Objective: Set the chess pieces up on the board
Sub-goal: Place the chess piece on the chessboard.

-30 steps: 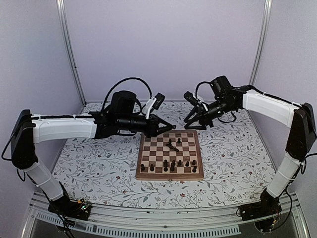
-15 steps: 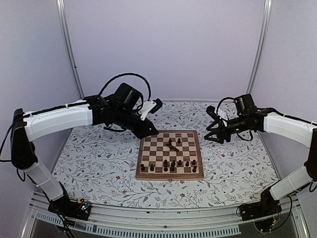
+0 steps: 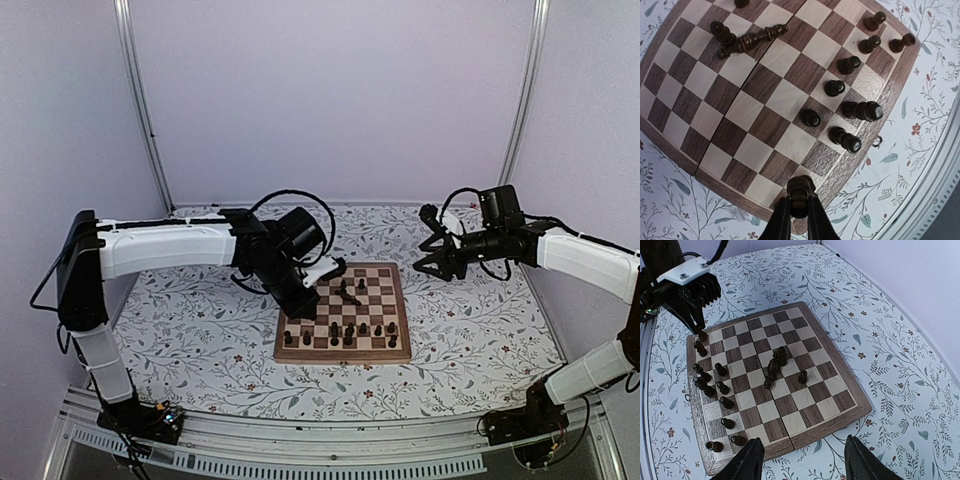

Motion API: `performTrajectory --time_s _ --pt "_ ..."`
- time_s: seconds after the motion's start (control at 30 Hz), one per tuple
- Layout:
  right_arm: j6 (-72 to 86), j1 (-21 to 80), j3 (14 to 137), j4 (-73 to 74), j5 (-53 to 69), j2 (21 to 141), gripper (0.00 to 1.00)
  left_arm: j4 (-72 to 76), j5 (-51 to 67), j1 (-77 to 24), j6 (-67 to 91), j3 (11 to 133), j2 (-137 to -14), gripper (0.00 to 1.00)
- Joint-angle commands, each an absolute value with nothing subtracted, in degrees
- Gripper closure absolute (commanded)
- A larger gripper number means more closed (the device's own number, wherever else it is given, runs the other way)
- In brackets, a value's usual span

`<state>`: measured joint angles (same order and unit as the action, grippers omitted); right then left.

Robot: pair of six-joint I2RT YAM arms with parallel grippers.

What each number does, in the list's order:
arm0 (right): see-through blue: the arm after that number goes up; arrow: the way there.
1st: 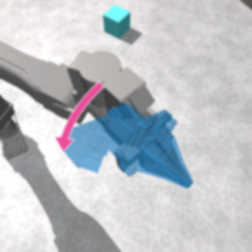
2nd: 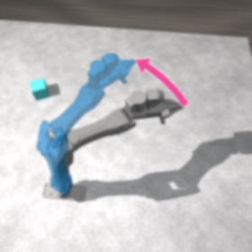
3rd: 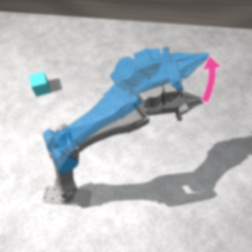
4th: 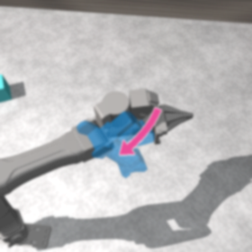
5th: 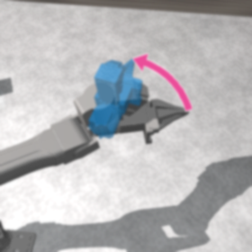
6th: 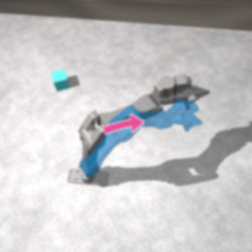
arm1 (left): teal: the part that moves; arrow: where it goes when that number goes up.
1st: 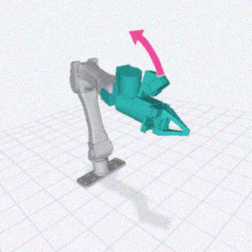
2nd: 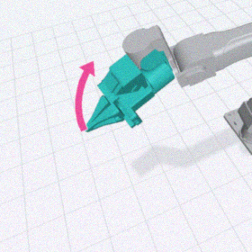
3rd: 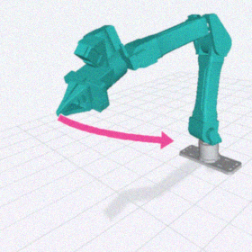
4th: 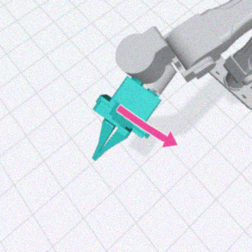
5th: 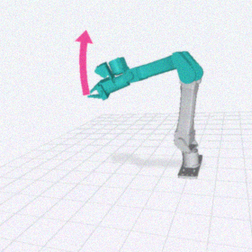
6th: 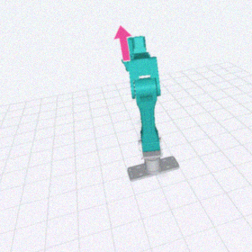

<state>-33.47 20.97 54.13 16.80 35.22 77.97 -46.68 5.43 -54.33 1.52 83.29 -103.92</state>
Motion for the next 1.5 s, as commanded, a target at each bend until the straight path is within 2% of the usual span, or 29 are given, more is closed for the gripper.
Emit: performTrajectory --time_s 0.0,0.97,1.37,1.47 --pt "-34.08 20.96 53.27 16.57 35.59 76.91 0.41 -48.79 5.51 -55.10 0.81 85.69 -107.23 0.90" --pt "-35.42 20.98 53.44 17.84 35.95 78.96 0.41 -46.23 0.65 -57.49 1.84 89.09 -116.45 0.86" --pt "-35.57 20.95 53.43 18.02 36.09 79.10 0.41 -46.89 0.70 -57.61 1.85 89.82 -117.28 0.79" --pt "-35.60 21.00 53.44 18.11 36.18 79.19 0.40 -46.85 0.24 -57.70 1.99 89.82 -117.21 0.71"
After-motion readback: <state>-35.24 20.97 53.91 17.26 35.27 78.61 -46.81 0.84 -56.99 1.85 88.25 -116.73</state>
